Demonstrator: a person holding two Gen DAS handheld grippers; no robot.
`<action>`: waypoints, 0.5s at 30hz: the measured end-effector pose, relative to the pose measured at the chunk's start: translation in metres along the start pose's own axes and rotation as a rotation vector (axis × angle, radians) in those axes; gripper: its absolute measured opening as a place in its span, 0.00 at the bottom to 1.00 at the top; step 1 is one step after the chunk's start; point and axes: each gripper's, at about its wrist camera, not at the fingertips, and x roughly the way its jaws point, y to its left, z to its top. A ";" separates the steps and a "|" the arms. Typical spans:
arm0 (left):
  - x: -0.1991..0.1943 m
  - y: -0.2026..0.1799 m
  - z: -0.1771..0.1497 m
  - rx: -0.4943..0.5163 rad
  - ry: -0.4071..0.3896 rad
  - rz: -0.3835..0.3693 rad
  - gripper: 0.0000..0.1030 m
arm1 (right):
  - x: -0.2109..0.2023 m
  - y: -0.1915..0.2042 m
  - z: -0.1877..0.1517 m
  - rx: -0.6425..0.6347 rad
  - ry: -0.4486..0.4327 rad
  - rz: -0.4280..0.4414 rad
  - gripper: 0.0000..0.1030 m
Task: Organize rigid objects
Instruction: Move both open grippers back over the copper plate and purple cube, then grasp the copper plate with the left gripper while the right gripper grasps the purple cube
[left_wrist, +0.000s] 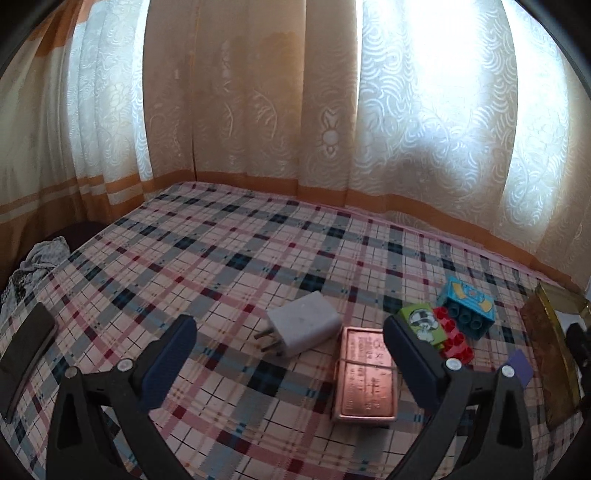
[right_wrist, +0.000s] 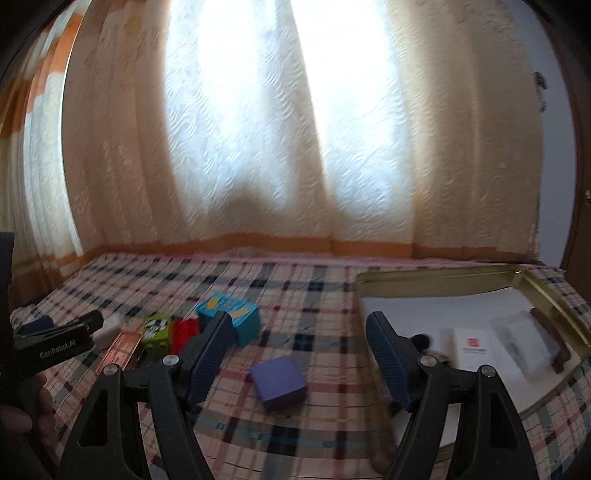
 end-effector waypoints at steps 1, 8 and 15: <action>0.000 -0.001 -0.001 0.009 0.007 -0.004 0.96 | 0.005 0.003 0.000 -0.010 0.024 0.003 0.75; 0.005 -0.023 -0.009 0.120 0.087 -0.071 0.93 | 0.029 0.020 -0.004 -0.066 0.152 0.060 0.73; 0.019 -0.033 -0.019 0.142 0.203 -0.117 0.90 | 0.048 0.019 -0.007 -0.051 0.245 0.078 0.73</action>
